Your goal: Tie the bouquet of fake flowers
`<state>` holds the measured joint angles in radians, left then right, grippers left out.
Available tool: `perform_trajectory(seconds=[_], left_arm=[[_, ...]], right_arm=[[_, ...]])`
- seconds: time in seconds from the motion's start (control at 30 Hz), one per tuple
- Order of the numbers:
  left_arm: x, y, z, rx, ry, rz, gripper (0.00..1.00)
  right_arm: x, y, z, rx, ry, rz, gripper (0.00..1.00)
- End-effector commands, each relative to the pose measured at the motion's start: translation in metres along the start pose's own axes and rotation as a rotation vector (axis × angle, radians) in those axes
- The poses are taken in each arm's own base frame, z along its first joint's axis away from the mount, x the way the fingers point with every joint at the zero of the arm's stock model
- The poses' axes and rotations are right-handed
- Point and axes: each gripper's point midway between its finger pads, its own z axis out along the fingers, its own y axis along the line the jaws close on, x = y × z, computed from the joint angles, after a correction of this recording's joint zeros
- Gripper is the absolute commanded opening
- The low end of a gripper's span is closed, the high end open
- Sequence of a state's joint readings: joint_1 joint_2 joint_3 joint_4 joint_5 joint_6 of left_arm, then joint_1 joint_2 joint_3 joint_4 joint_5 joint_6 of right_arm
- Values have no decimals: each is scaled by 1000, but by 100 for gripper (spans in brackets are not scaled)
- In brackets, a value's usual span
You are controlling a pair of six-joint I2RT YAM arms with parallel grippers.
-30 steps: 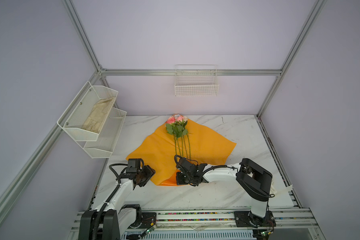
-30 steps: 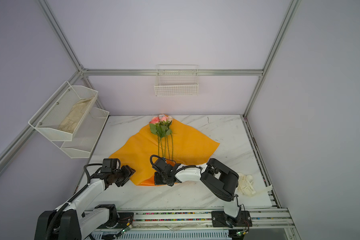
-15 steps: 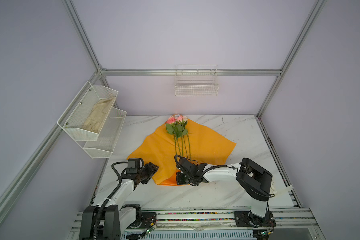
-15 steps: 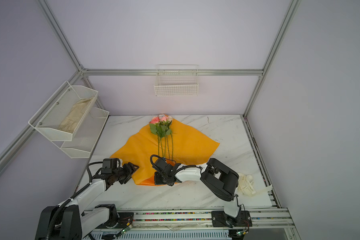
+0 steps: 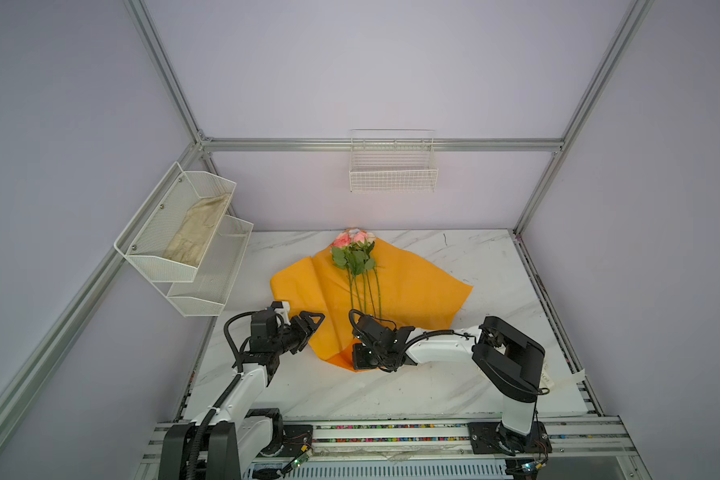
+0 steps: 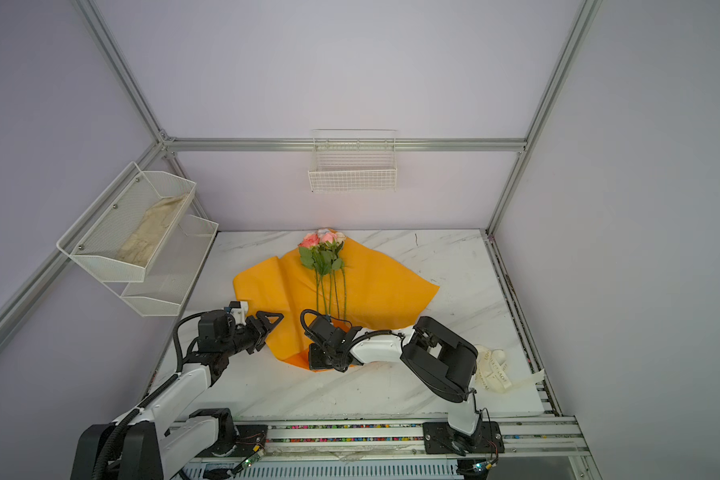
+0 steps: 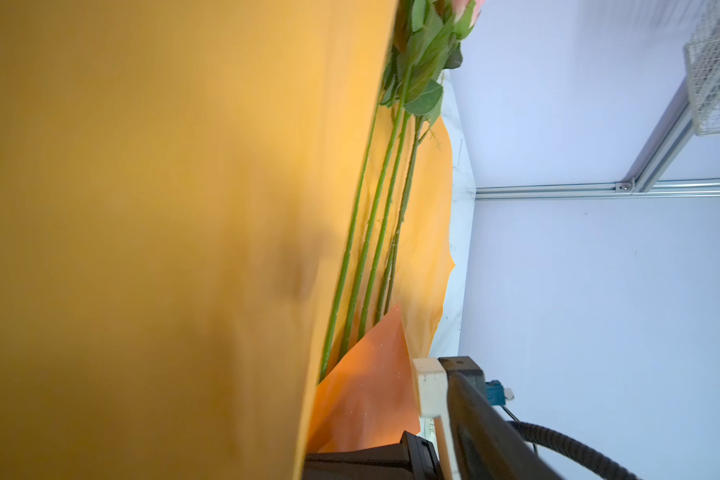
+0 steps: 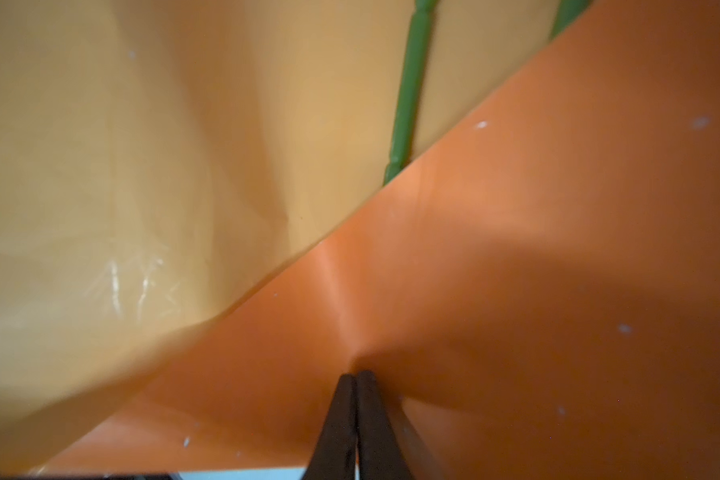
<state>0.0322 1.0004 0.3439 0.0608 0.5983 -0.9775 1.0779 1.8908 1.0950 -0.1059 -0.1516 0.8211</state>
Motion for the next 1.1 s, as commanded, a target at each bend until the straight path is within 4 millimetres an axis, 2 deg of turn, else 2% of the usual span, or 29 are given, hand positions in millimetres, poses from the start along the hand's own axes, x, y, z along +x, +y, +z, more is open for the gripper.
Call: perform_trajectory(seconds=[0.0,0.23,0.3,0.4,0.57,0.87,1.07], left_arm=[[-13,-22,-9,30,-50,49,68],[-8,-33,-7,9,-27,83,54],[-5,-36,-6,-31,-22,124,47],[0,-43,-2,-79,-2,193,30],[9,-60,8,-135,43,324,17],[26,-81,37,-201,154,459,14],[35,-107,60,-162,208,490,13]], right_arm=[[12,-31,9,99,37,12,9],[9,-28,8,92,30,10,9],[9,-27,8,86,30,9,9],[8,-25,7,71,28,13,9],[8,-22,4,30,21,31,9],[4,-19,0,-18,8,53,9],[3,-15,-1,-51,7,62,10]])
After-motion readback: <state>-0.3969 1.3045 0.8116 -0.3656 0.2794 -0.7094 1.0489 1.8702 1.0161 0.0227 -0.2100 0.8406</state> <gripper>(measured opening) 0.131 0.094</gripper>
